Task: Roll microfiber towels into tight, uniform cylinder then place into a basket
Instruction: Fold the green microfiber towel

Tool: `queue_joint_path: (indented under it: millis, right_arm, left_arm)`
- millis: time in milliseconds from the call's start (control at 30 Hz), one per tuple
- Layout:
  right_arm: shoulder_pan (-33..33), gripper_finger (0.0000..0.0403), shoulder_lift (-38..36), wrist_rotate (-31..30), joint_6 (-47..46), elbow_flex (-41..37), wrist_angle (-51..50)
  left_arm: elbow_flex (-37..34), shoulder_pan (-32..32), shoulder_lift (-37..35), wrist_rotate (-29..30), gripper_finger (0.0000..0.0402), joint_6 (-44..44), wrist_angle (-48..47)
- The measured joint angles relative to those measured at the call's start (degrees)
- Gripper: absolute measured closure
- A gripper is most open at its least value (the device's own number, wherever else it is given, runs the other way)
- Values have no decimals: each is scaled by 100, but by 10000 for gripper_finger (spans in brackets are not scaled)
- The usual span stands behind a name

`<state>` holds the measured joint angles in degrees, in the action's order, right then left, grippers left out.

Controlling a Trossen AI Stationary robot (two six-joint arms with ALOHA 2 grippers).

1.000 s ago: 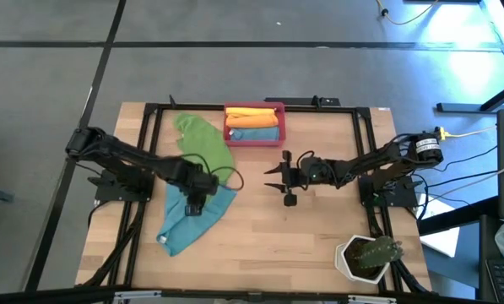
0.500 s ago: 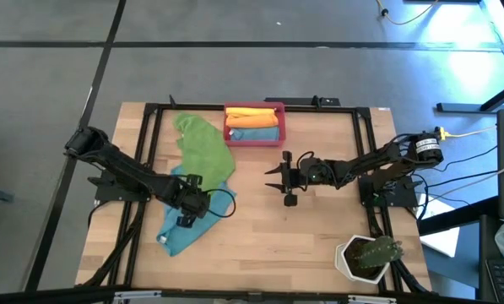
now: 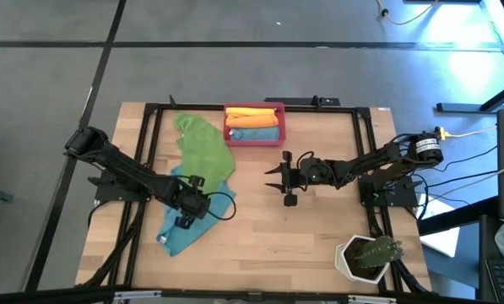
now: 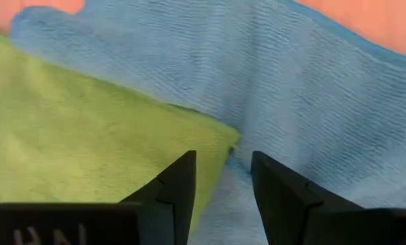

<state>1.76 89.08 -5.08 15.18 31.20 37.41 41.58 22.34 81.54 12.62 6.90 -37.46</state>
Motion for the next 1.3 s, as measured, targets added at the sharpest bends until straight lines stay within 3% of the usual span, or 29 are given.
queue_joint_path:
  millis: [867, 1300]
  right_arm:
    - [0, 230, -2, 4, -280, 0, -11]
    - [0, 230, -1, 7, -293, 0, -13]
  left_arm:
    - [-48, -102, 564, 196, 273, -271, 308]
    - [-39, -107, 573, 313, 347, -448, 460]
